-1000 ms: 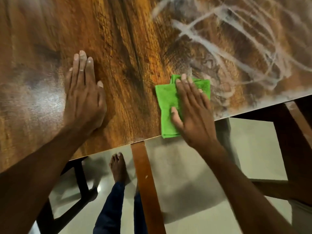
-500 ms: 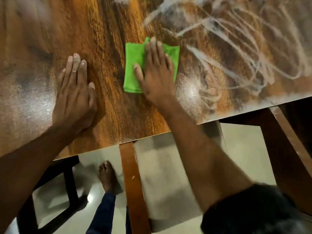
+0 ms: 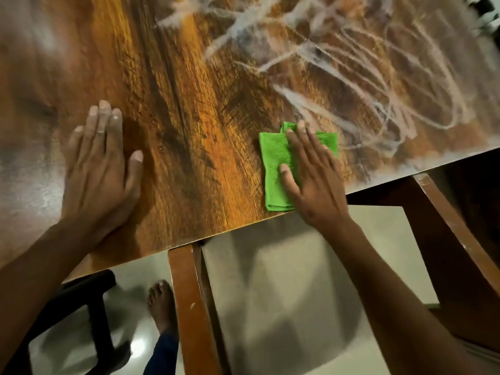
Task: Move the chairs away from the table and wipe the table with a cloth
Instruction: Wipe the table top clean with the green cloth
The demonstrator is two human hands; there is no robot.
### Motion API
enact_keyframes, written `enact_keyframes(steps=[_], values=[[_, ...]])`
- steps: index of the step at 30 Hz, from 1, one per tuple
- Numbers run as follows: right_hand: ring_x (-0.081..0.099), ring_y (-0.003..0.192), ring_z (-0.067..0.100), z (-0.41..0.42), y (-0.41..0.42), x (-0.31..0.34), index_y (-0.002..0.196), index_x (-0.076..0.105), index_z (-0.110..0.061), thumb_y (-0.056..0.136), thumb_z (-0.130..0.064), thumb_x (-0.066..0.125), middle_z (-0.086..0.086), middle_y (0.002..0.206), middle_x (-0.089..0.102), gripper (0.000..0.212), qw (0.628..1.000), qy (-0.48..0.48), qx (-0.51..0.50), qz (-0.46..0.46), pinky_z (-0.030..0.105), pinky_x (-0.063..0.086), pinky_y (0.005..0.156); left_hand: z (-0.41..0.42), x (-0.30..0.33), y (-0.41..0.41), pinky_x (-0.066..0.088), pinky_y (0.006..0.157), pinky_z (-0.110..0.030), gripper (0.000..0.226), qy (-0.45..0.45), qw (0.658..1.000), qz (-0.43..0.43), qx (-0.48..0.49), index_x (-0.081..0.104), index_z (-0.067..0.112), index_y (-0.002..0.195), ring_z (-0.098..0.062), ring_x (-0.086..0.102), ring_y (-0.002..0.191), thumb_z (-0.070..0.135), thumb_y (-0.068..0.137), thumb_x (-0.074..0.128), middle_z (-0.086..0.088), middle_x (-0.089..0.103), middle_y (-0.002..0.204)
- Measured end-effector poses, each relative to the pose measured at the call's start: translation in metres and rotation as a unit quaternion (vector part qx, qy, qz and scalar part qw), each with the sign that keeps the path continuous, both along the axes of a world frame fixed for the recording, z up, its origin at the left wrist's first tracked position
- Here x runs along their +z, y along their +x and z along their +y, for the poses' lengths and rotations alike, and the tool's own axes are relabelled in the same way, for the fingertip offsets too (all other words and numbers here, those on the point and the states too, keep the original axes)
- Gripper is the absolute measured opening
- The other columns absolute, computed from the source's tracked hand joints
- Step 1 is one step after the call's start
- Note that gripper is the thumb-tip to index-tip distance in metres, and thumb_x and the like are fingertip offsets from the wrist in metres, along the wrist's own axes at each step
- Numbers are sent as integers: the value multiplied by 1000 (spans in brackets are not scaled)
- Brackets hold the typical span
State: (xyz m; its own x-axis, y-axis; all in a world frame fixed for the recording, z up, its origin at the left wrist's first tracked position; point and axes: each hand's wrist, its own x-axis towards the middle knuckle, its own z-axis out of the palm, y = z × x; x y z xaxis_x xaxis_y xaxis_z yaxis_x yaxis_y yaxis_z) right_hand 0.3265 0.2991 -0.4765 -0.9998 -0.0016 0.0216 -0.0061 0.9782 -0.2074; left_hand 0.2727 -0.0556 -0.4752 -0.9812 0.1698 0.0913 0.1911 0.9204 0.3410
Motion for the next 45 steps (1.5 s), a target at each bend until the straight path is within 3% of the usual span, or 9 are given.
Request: enact_keyframes(steps=[5,9,16,20,25,31,37,40,45], values=[[0,165,10,6,-2,0,170,15,-28,110,-47,36,-6,179,6,66,1000,7,1,0,36,8,131,85,-3,-14,5,134,-46,75,8,999,3,-43,6,6,168,-21,-2,165,52,110,17,-12,1,177],[0,164,8,1,-18,3,170,12,-28,110,-48,33,-7,179,7,67,1000,14,18,0,36,9,131,108,-19,-24,8,134,-45,74,-28,999,-2,-45,9,2,168,-24,-1,165,48,110,16,-15,3,177],[6,165,16,-50,-161,-6,170,19,-20,112,-52,27,0,179,11,66,996,10,84,26,40,10,131,111,-18,-24,6,134,-44,72,-37,998,-9,-48,8,2,167,-23,-4,165,45,111,17,-16,3,177],[6,165,20,-100,-250,-4,169,19,-18,111,-53,25,2,178,13,68,992,9,127,-4,43,11,132,111,-20,-23,10,134,-45,70,-40,998,-9,-43,8,2,168,-22,-4,165,43,112,17,-16,4,177],[13,164,21,-135,-285,2,169,22,-17,111,-52,24,2,177,19,68,983,39,180,-6,42,14,131,109,-22,-25,5,134,-41,68,-34,998,-9,-44,5,3,168,-21,-6,165,43,113,15,-14,0,177],[12,164,17,-89,-236,2,169,22,-18,112,-50,22,2,177,18,66,986,14,167,9,40,14,132,108,-23,-24,10,134,-45,69,-25,999,-7,-41,10,2,167,-22,-2,165,40,111,21,-15,5,177],[0,165,10,2,-88,11,171,11,-23,115,-46,29,-5,179,4,63,991,21,132,-11,41,10,134,109,-22,-23,10,134,-47,70,-17,999,-11,-44,9,2,167,-22,-1,165,40,110,21,-15,4,177],[2,165,12,34,-22,18,171,11,-23,113,-42,34,-6,179,5,65,993,26,112,-32,45,16,133,109,-23,-23,10,134,-47,70,-22,999,-7,-44,9,1,167,-23,-1,165,40,110,21,-16,4,177],[3,165,10,35,-19,16,170,12,-24,111,-44,36,-7,179,5,67,996,15,75,-41,44,15,133,110,-24,-23,14,133,-51,70,-30,998,-2,-50,10,-1,167,-25,1,165,39,110,22,-17,5,176]])
